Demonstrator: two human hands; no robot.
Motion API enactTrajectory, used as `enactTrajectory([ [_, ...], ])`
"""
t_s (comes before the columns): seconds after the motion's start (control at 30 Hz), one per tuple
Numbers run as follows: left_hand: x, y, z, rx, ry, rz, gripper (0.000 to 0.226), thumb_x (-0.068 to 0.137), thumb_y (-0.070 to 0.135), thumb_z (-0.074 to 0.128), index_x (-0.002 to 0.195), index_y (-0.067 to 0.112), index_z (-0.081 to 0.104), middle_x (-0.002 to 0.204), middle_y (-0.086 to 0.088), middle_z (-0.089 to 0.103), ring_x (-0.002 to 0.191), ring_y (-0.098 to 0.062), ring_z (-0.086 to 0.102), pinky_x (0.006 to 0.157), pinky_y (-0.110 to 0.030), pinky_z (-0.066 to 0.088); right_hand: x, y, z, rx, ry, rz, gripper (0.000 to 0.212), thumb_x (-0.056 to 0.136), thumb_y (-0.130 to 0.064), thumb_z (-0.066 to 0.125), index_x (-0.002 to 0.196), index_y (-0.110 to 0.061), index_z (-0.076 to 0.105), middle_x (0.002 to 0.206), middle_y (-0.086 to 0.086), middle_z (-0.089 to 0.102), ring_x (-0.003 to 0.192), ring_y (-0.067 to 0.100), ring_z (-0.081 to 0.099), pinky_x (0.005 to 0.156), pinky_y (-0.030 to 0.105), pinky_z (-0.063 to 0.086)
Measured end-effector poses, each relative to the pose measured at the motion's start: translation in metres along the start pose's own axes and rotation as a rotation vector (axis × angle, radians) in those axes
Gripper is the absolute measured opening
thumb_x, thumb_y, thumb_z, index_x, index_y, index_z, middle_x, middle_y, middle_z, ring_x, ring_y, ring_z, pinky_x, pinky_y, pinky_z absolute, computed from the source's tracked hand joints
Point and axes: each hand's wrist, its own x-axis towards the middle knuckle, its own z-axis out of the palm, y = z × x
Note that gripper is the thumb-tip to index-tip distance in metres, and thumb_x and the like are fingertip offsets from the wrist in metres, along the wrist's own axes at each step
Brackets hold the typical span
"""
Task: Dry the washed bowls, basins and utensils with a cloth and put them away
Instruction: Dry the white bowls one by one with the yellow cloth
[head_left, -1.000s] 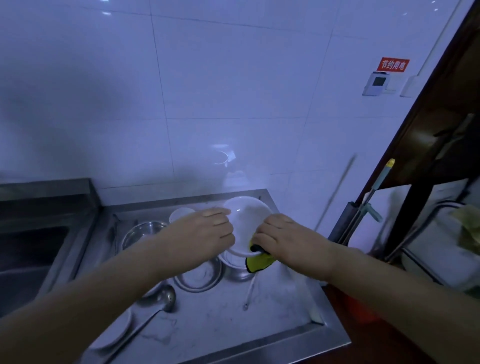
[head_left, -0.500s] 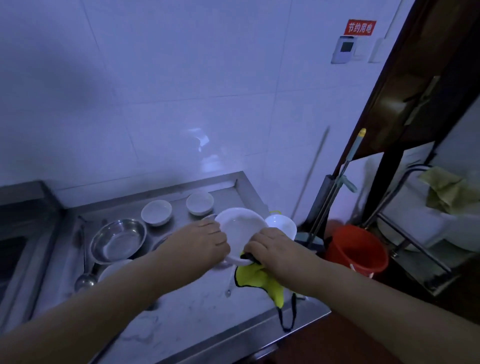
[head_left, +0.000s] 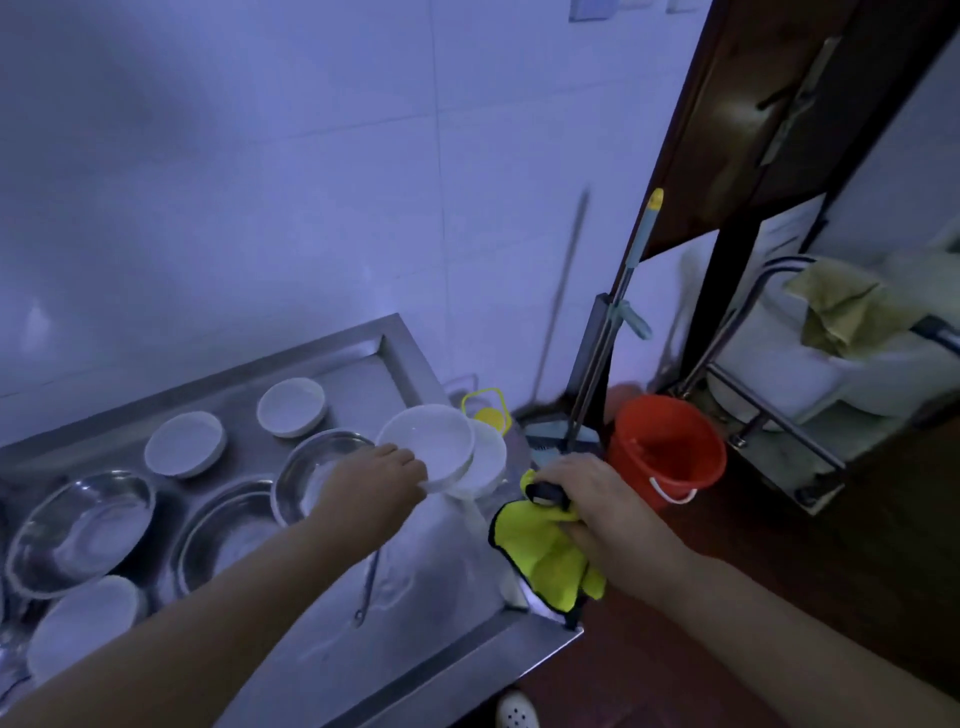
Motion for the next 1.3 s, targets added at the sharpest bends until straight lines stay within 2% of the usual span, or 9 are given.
enactTrajectory([
  [0.2, 0.048, 0.016, 0.056, -0.030, -0.105, -0.109, 0.023, 0.070, 0.030, 0.045, 0.057, 0.019, 0.061, 0.055, 0.004, 0.057, 0.053, -0.018, 0.058, 0.041, -0.023, 0.039, -0.012, 0.059, -0.013, 0.024, -0.014, 0.040, 0.035, 0.072, -0.020, 0.055, 0.106, -0.016, 0.056, 0.104, -0.001, 0.059, 0.095, 0.015, 0.050, 0.088, 0.020, 0.035],
  [0.33, 0.063, 0.023, 0.073, -0.011, -0.155, -0.093, 0.014, 0.066, 0.025, 0.066, 0.054, 0.021, 0.059, 0.053, 0.005, 0.055, 0.048, -0.017, 0.055, 0.041, -0.020, 0.038, -0.009, 0.081, -0.010, 0.050, -0.018, 0.053, 0.035, 0.075, -0.019, 0.054, 0.110, -0.023, 0.051, 0.104, -0.002, 0.059, 0.094, 0.013, 0.050, 0.085, 0.025, 0.037],
  [0.43, 0.067, 0.026, 0.081, -0.010, -0.218, -0.105, 0.028, 0.047, 0.016, 0.085, 0.050, 0.021, 0.057, 0.049, 0.005, 0.052, 0.043, -0.016, 0.053, 0.038, -0.019, 0.039, -0.007, 0.089, -0.007, 0.082, -0.040, 0.067, 0.044, 0.070, -0.010, 0.060, 0.110, -0.025, 0.050, 0.104, -0.003, 0.058, 0.095, 0.010, 0.048, 0.086, 0.021, 0.035],
  [0.63, 0.068, 0.027, 0.092, 0.001, -0.245, -0.107, 0.031, 0.043, 0.009, 0.084, 0.049, 0.018, 0.055, 0.048, 0.002, 0.050, 0.043, -0.020, 0.051, 0.037, -0.023, 0.042, -0.001, 0.095, -0.003, 0.111, -0.044, 0.054, 0.050, 0.064, -0.002, 0.065, 0.108, -0.022, 0.054, 0.103, -0.006, 0.058, 0.095, 0.006, 0.048, 0.088, 0.012, 0.032],
  [0.73, 0.067, 0.028, 0.099, 0.002, -0.257, -0.105, 0.032, 0.041, 0.008, 0.083, 0.050, 0.018, 0.054, 0.049, 0.000, 0.050, 0.043, -0.022, 0.051, 0.037, -0.025, 0.043, 0.001, 0.095, 0.000, 0.097, -0.068, 0.035, 0.046, 0.066, -0.003, 0.064, 0.108, -0.018, 0.057, 0.103, -0.004, 0.059, 0.095, 0.010, 0.049, 0.087, 0.016, 0.034],
  [0.97, 0.064, 0.030, 0.103, -0.005, -0.204, -0.108, 0.034, 0.036, 0.007, 0.083, 0.049, 0.018, 0.054, 0.049, 0.000, 0.050, 0.044, -0.021, 0.051, 0.042, -0.024, 0.041, 0.010, 0.086, 0.010, 0.081, -0.158, -0.028, 0.054, 0.058, 0.000, 0.065, 0.108, -0.017, 0.057, 0.104, -0.002, 0.059, 0.095, 0.016, 0.052, 0.085, 0.027, 0.041],
  [1.1, 0.056, 0.028, 0.102, -0.022, -0.169, -0.141, 0.033, 0.037, 0.017, 0.082, 0.062, 0.018, 0.061, 0.060, 0.000, 0.057, 0.055, -0.022, 0.057, 0.052, -0.026, 0.048, 0.021, 0.071, 0.021, 0.086, -0.188, -0.072, 0.056, 0.059, -0.003, 0.063, 0.110, -0.023, 0.052, 0.106, -0.003, 0.058, 0.098, 0.015, 0.052, 0.086, 0.028, 0.041],
  [1.2, 0.033, 0.023, 0.095, -0.050, -0.117, -0.205, 0.037, 0.040, 0.020, 0.082, 0.072, 0.017, 0.066, 0.069, 0.000, 0.062, 0.064, -0.022, 0.061, 0.063, -0.030, 0.048, 0.035, 0.050, 0.032, 0.118, -0.197, -0.125, 0.049, 0.061, -0.005, 0.052, 0.108, -0.019, 0.055, 0.103, 0.002, 0.060, 0.094, 0.017, 0.052, 0.083, 0.028, 0.041],
  [1.3, -0.007, 0.014, 0.081, -0.065, -0.071, -0.286, 0.037, 0.039, 0.021, 0.083, 0.072, 0.016, 0.067, 0.068, 0.001, 0.062, 0.063, -0.020, 0.061, 0.063, -0.027, 0.051, 0.053, 0.024, 0.046, 0.159, -0.235, -0.173, 0.045, 0.062, -0.003, 0.053, 0.105, -0.015, 0.058, 0.098, 0.002, 0.059, 0.090, 0.017, 0.051, 0.079, 0.030, 0.041],
])
